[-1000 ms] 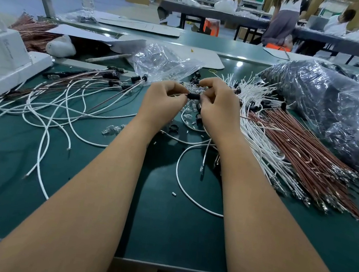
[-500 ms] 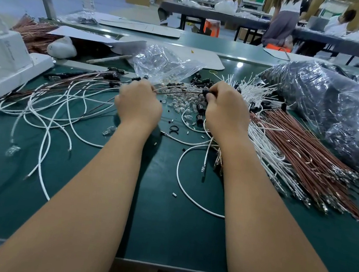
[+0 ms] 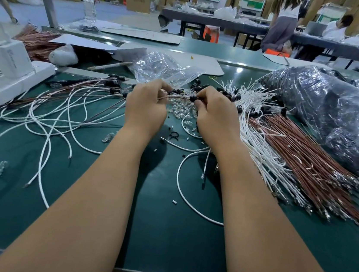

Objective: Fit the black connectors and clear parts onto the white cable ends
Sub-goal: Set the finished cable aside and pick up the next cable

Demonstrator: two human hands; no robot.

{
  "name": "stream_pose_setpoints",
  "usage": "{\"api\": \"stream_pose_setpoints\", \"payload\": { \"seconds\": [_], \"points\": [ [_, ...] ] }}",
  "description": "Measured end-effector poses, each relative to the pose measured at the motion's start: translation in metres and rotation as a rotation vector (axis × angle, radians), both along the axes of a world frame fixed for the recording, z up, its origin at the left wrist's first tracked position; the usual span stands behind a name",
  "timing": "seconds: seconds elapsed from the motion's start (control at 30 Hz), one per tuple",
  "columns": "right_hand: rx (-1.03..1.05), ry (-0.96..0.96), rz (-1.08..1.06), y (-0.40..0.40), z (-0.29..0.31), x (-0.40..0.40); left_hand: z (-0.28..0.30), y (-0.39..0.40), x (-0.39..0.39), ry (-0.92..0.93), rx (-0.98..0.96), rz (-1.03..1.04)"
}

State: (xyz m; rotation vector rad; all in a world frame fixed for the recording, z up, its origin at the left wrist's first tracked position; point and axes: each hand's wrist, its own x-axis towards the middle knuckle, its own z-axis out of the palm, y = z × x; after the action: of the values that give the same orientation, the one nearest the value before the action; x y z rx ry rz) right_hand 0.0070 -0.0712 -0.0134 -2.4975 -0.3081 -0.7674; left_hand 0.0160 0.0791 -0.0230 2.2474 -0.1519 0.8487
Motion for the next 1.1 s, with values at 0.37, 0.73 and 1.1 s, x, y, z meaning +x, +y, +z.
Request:
{"api": "stream_pose_setpoints", "payload": {
  "seconds": [0.37,0.73,1.1],
  "points": [
    [0.274,0.004,0.086,-0.001,-0.001,0.002,-0.001,-0.008,-0.001,-0.004,-0.070,-0.110],
    [0.617,0.128,0.070,-0.003,0.003,0.001,0.000,-0.008,-0.002,-0.004,-0.092,-0.122],
    [0.787,0.130,0.121,-0.008,0.005,0.003,-0.004,-0.009,-0.002,0.009,-0.107,-0.187]
  ]
}}
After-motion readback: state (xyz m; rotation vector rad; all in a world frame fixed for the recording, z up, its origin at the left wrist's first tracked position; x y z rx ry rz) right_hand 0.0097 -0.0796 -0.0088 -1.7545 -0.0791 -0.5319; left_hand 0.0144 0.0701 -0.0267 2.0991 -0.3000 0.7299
